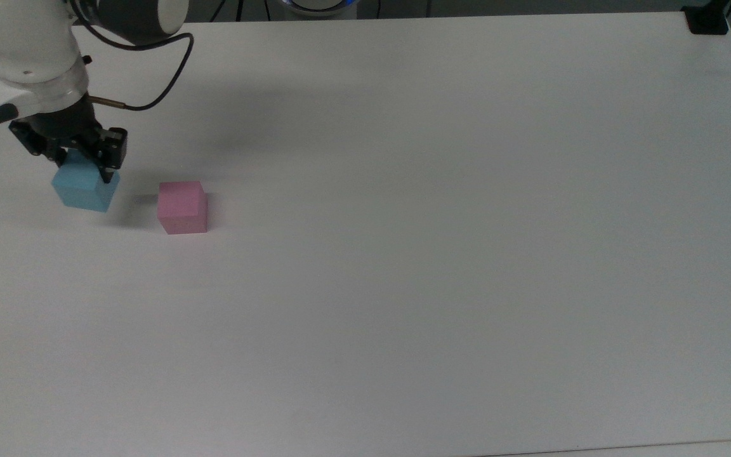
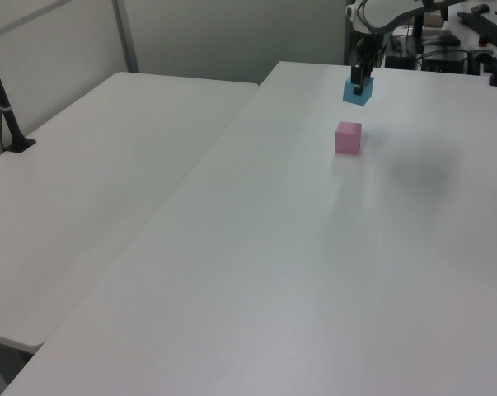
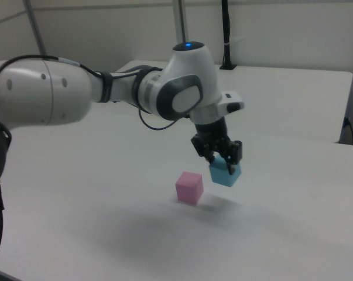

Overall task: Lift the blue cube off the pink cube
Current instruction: 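Carry the blue cube beside the pink cube and lower it to the table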

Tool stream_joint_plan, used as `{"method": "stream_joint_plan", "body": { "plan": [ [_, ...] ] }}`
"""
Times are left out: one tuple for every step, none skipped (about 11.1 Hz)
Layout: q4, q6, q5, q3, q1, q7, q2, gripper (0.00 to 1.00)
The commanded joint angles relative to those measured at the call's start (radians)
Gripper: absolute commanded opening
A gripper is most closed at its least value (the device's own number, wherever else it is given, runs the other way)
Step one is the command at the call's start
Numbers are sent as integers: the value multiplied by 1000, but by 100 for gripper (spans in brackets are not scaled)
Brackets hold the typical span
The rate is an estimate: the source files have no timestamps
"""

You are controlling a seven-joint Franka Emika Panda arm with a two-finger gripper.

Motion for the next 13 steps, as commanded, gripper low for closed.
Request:
{"method": "stream_joint_plan", "body": {
  "plan": [
    [93,50,0,0,-57,-62,106,57],
    [91,98,0,0,-72,-62,122,57],
    [93,107,-1,0,-80,-62,147,57],
    [93,108,-1,0,-83,-63,162,56],
    [91,108,-1,0,-87,-77,172,56],
    [91,108,-1,0,-89,-89,188,56],
    [91,108,-4,0,-89,-91,202,56],
    [91,108,-6,0,-89,-93,205,62],
    [91,108,-6,0,-89,-84,204,88],
    [90,108,-3,0,-89,-79,201,100],
    [90,108,-4,0,-89,-80,198,100],
    [90,105,-1,0,-89,-79,184,100],
    [84,101,3,2,-89,-77,149,100]
  ]
}}
